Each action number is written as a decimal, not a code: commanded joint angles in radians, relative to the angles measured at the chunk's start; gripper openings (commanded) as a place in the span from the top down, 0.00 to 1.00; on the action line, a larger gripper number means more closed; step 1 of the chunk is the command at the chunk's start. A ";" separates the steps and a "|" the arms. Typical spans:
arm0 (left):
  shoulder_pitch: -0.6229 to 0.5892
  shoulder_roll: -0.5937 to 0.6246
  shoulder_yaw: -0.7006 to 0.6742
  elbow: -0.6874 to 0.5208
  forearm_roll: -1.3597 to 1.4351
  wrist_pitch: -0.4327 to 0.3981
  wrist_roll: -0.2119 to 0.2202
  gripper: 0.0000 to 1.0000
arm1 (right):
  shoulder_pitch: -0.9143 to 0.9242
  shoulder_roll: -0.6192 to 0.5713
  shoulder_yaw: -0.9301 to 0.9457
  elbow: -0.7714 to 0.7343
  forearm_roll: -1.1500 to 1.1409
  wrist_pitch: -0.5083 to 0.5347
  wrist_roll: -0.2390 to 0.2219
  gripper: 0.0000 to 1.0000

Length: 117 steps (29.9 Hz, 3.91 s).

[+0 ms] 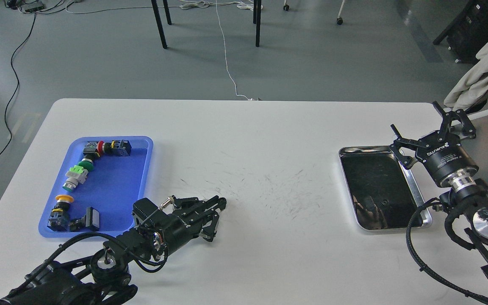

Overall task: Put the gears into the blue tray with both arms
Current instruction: 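Carry the black part into the blue tray and release it, then lift the left gripper and move the right gripper to the metal tray, then grasp a second small black part in the metal tray with the right gripper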

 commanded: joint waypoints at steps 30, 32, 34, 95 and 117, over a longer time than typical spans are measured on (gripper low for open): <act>0.010 0.361 -0.029 0.117 -0.319 0.012 -0.093 0.93 | 0.018 0.000 0.000 0.003 -0.002 0.000 0.000 0.02; 0.010 0.344 -0.024 0.136 -0.321 0.012 -0.107 0.92 | 0.018 0.000 0.000 0.003 -0.002 0.000 0.000 0.02; 0.009 0.330 -0.023 0.162 -0.323 0.012 -0.112 0.91 | 0.016 0.000 0.000 0.001 -0.002 0.000 0.000 0.02; -0.412 0.072 -0.314 0.148 -2.048 -0.466 0.046 0.03 | 1.142 -0.568 -1.371 0.386 -0.645 -0.023 -0.009 0.02; -0.349 0.120 -0.368 0.150 -2.085 -0.479 0.030 0.02 | 1.314 -0.229 -1.966 0.285 -0.998 0.041 -0.161 0.01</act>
